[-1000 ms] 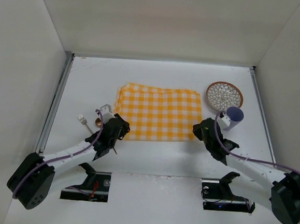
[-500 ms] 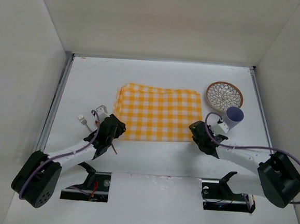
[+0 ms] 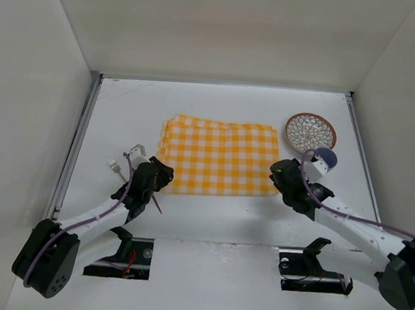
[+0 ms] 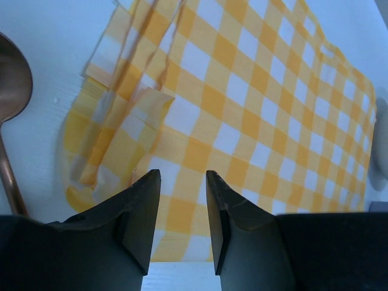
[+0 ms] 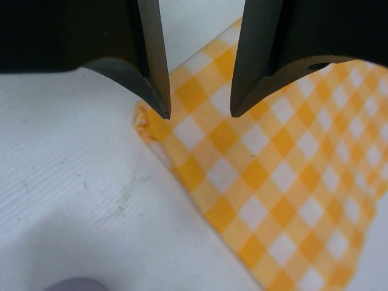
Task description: Set the dinner table for one person
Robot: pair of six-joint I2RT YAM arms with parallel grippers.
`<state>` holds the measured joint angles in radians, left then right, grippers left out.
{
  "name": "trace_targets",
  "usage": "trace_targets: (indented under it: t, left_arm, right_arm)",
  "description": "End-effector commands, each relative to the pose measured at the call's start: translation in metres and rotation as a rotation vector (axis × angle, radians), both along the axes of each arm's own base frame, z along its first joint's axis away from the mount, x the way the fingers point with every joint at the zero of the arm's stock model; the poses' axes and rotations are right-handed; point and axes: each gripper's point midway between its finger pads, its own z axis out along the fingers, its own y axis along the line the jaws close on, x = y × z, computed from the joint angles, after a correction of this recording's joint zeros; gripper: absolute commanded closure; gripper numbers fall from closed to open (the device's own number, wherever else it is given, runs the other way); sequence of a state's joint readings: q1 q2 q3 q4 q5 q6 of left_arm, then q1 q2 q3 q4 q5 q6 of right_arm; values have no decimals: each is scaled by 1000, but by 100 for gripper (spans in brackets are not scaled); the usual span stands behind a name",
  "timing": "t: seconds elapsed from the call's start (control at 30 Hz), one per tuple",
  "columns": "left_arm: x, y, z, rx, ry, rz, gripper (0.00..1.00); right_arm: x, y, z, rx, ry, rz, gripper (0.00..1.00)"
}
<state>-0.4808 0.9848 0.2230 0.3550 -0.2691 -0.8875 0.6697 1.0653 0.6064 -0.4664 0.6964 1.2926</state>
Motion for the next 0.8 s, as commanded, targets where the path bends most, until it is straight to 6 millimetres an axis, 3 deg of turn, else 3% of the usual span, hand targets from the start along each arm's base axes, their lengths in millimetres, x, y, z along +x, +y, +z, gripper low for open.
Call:
trace_targets:
  t: [0.0,0.07,0.23,0.3,0.4,0.53,0.77]
  left_arm:
    - [2,-8,16,-10,-64,-40,67]
    - [1,-9,23,-15,-91,-50,66]
    - [-3,-18,47,-12,-203,-104,68]
    - [-5,-24,55,-6,-244,-128,68]
    - [-8,-36,58,2,-267,-163,68]
    - [-9,-50,54,26,-266,-201,68]
    - [-11,-53,55,71,-284,-204,66]
  right_arm:
    - [3,2,61,-57,-93,107,49]
    - [1,-13,88,-95,-135,113,48]
    - [1,-90,134,-193,-210,-31,46]
    - [-5,-120,142,-236,-210,-88,44]
    - [-13,-161,134,-305,-157,-190,42]
    - [11,-149,126,-243,-158,-148,39]
    - [41,-162,85,-230,-70,-171,41]
